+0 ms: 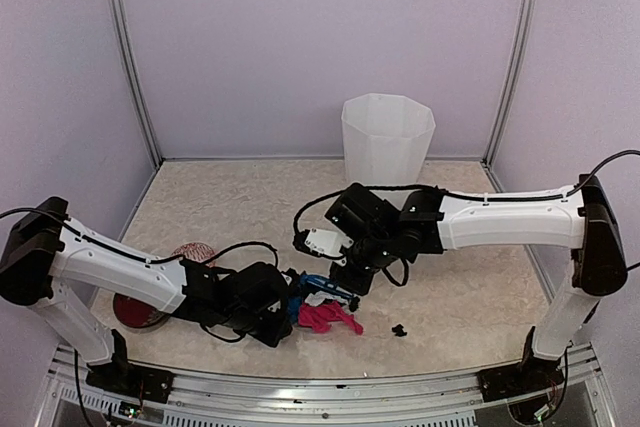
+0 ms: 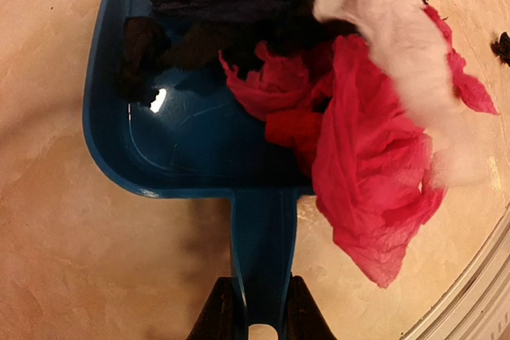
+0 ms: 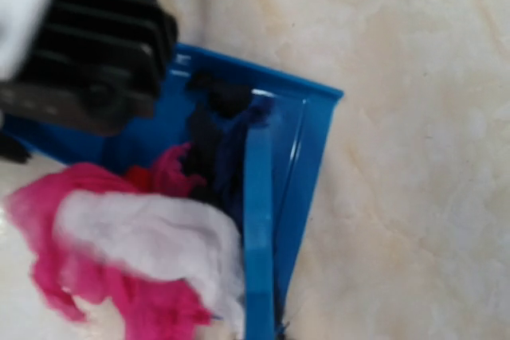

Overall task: Sweep away the paper scraps from the table
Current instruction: Sweep the paper scraps into the dustpan.

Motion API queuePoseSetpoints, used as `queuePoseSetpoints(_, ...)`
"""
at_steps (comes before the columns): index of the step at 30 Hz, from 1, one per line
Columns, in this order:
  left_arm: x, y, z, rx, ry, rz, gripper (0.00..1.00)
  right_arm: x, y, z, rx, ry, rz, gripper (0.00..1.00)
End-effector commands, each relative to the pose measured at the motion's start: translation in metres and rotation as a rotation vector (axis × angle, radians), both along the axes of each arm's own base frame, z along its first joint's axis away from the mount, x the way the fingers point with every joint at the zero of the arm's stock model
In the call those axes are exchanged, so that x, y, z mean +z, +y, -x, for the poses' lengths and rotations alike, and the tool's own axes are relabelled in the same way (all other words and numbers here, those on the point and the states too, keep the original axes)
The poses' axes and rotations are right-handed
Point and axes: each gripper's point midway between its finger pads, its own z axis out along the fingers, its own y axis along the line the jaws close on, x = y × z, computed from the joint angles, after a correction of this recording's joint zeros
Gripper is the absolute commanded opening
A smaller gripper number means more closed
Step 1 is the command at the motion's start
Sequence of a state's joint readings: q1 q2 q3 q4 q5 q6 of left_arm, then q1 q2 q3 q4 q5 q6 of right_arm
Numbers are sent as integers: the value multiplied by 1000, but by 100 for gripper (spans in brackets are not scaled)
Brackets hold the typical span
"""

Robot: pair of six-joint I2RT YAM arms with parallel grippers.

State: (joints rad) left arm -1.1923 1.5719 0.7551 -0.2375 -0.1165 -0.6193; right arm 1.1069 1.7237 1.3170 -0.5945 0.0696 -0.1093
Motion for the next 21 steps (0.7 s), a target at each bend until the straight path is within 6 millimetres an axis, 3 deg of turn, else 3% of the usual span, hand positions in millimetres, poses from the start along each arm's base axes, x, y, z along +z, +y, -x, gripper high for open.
queuePoseSetpoints(1,-8,0,1,-15,11,-13,0,22,-5,11,-23,15,-55,0)
queuePoseSetpoints(12,5,-16,-9,-54,-91,48,0,57,-32,-21,-192,-165,-80,0)
queuePoseSetpoints(21,3,-25,-13,-54,-147,79,0,69,-59,-40,-315,-218,-126,0)
